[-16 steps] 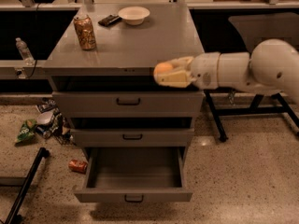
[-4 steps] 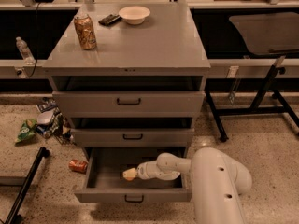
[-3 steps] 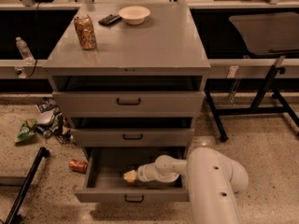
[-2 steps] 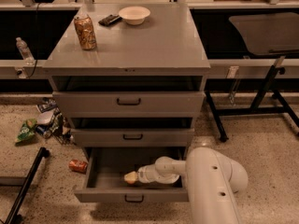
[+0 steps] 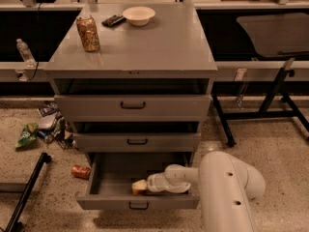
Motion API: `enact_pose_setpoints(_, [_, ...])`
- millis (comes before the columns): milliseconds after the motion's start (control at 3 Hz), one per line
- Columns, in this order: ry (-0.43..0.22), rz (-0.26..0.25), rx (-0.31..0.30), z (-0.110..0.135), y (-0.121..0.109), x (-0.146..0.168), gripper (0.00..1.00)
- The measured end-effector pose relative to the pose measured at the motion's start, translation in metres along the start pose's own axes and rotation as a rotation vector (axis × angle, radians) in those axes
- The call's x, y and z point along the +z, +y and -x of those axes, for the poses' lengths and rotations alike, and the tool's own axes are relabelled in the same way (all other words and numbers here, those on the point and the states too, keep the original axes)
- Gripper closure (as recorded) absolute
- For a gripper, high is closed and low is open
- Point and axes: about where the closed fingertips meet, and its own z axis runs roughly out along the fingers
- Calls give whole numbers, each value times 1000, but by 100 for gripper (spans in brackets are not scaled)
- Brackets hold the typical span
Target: Place orange into bottom drawer
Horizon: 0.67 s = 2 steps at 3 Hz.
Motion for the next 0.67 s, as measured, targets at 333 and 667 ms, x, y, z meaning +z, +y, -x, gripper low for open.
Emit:
enact_pose_setpoints(333, [-17, 13, 8, -5, -2, -19, 67])
enact_pose_setpoints(667, [-79, 21, -30, -2, -1, -65, 91])
